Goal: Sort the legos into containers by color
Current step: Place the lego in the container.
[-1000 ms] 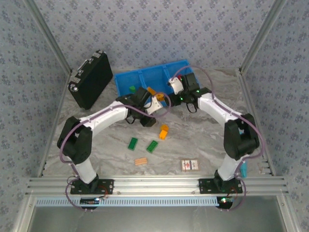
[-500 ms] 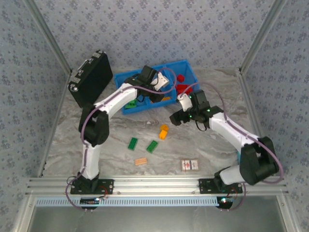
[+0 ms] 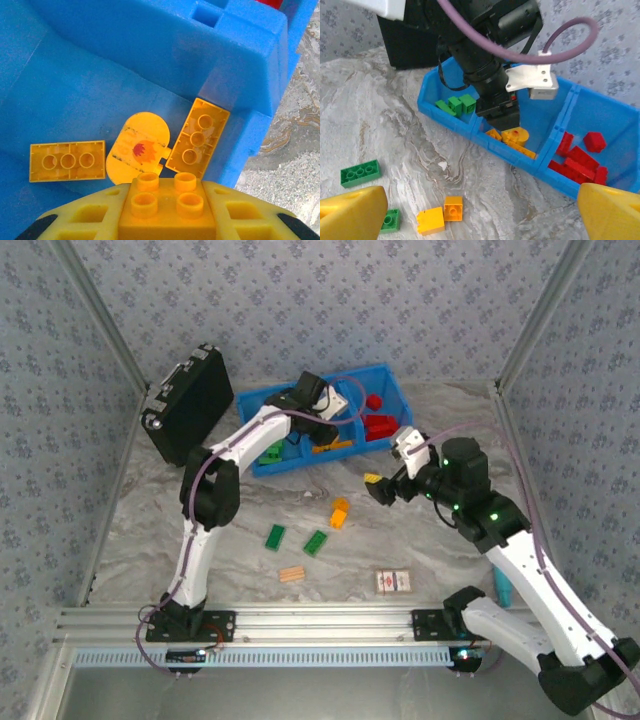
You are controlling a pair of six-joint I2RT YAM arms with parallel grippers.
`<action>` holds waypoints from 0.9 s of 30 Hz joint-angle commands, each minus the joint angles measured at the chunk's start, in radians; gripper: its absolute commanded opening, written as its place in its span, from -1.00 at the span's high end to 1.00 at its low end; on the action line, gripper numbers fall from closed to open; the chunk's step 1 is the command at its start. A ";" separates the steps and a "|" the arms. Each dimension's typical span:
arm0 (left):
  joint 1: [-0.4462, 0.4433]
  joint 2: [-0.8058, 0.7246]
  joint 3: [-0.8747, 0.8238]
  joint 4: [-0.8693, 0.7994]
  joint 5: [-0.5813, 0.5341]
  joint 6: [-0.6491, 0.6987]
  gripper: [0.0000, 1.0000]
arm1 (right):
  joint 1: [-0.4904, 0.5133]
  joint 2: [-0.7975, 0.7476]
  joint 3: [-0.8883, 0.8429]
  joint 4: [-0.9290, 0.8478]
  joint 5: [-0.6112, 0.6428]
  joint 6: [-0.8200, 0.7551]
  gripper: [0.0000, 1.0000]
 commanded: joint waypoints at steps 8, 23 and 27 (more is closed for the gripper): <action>0.004 0.084 0.086 -0.059 0.011 -0.008 0.40 | 0.003 -0.036 -0.001 0.063 0.040 0.104 -0.99; 0.005 0.101 0.126 -0.068 0.021 -0.009 0.15 | 0.025 0.017 0.000 -0.087 -0.141 0.124 -0.99; 0.004 0.106 0.126 -0.081 0.024 -0.001 0.10 | 0.032 -0.009 -0.042 -0.026 -0.109 0.148 -0.99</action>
